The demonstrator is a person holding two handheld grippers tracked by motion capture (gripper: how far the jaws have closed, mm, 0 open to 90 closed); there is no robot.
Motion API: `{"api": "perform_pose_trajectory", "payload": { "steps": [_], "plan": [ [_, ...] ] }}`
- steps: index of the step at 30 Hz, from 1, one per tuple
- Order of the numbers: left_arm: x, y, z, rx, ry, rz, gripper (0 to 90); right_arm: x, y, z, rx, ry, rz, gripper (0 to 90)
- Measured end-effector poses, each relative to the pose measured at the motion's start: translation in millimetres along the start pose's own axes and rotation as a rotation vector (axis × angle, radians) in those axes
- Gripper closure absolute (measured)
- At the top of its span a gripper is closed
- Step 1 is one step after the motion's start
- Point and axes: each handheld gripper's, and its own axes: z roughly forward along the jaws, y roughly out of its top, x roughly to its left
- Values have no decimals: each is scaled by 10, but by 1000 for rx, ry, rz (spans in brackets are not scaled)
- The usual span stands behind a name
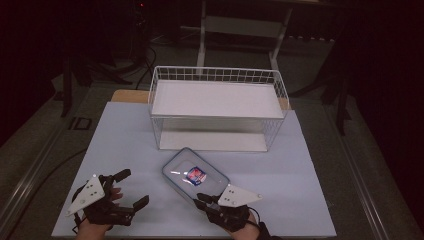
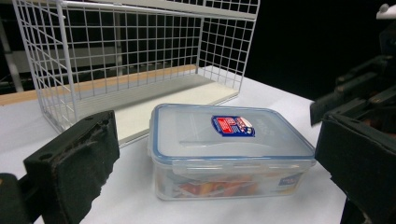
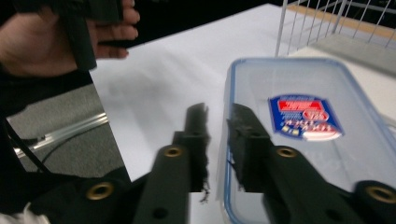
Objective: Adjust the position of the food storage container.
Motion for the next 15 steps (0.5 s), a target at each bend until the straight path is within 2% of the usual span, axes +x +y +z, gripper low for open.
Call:
{"api": "perform_pose_trajectory", "payload": {
  "steps": [3, 7, 8, 10, 15],
  "plan": [
    [-1, 1, -2, 0, -1, 2, 0, 48, -56, 51, 31, -3, -26, 897],
    [-1, 1, -3, -2, -7, 6, 0, 98, -119, 92, 55, -4, -47, 899],
    [-7, 0, 1, -2, -10, 8, 0, 127, -172, 127, 78, 2, -53, 900],
    [-11, 0, 5, -3, -9, 10, 0, 136, -217, 170, 99, 16, -45, 900],
    [-9, 8, -8, -29, -30, 3, 0, 122, -282, 245, 137, -1, -42, 900]
  ]
}}
